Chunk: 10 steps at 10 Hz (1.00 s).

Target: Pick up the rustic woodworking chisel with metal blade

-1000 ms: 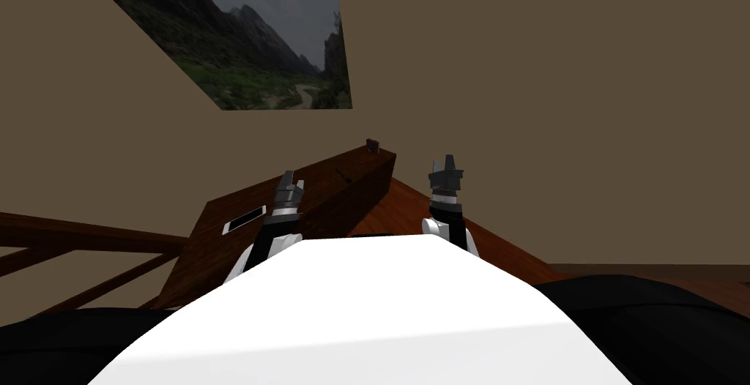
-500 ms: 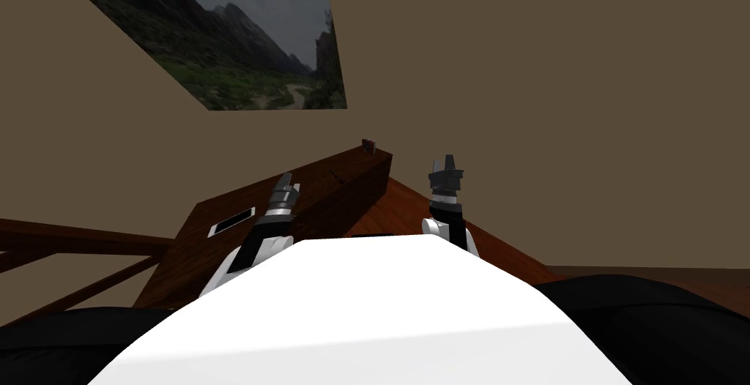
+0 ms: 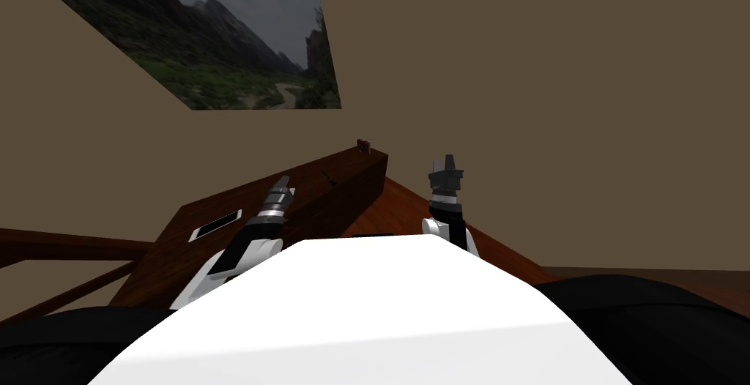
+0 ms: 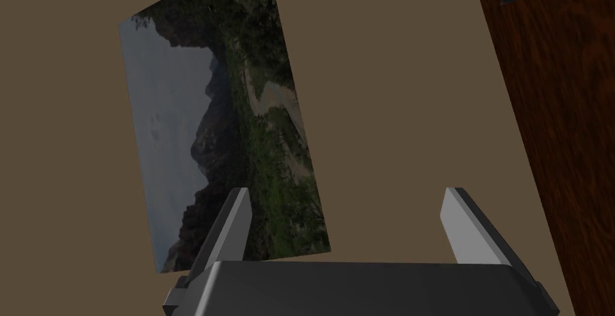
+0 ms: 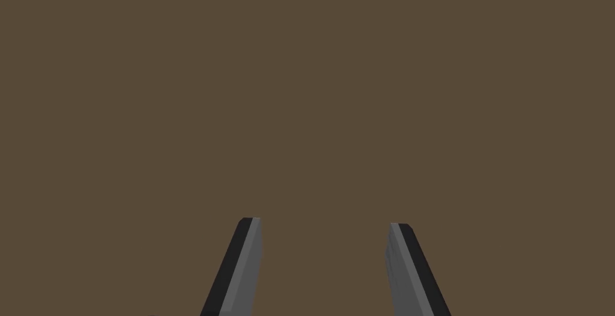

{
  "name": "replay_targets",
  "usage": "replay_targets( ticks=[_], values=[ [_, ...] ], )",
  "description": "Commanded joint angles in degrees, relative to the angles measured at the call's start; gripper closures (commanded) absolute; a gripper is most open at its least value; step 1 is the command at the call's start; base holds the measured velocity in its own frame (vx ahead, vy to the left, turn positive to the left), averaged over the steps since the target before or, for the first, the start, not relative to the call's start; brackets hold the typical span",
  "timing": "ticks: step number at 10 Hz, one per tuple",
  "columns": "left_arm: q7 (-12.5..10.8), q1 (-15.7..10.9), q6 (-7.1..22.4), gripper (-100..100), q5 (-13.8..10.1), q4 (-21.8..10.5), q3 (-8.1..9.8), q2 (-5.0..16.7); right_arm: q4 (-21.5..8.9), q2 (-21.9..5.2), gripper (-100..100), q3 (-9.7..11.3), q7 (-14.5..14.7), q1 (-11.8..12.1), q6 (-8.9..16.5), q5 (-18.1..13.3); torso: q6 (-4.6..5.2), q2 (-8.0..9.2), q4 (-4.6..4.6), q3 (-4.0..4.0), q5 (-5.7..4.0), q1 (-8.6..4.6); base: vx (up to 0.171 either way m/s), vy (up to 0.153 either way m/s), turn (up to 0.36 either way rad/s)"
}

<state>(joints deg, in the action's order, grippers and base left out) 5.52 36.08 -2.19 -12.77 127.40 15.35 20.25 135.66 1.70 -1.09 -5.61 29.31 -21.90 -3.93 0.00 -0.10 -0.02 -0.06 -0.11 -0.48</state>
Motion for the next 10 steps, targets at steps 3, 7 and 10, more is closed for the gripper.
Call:
replay_targets(
  ticks=[3, 7, 10],
  values=[
    [1.06, 1.03, 5.85, -100, -2.26, 0.42, 1.92, 2.43, 0.0, 0.0, 0, 0.0, 0.0, 0.0, 0.0, 0.0, 0.0, -0.08, -0.02, -0.05, 0.01, 0.06, 0.048, -0.11, -0.009],
    [2.33, 2.6, 12.4, -100, -5.58, 0.54, 4.61, 6.07, 0.0, 0.0, 0, 0.0, 0.0, 0.0, 0.0, 0.0, 0.01, -0.08, -0.02, -0.04, 0.01, 0.1, 0.043, -0.11, -0.024],
    [3.63, 4.34, 17.95, -100, -9.03, 0.56, 7.21, 9.78, 0.0, -0.01, 0, -0.01, 0.0, 0.0, 0.0, 0.0, 0.0, -0.07, -0.02, -0.05, 0.03, 0.18, 0.05, -0.096, -0.043]
  ],
)
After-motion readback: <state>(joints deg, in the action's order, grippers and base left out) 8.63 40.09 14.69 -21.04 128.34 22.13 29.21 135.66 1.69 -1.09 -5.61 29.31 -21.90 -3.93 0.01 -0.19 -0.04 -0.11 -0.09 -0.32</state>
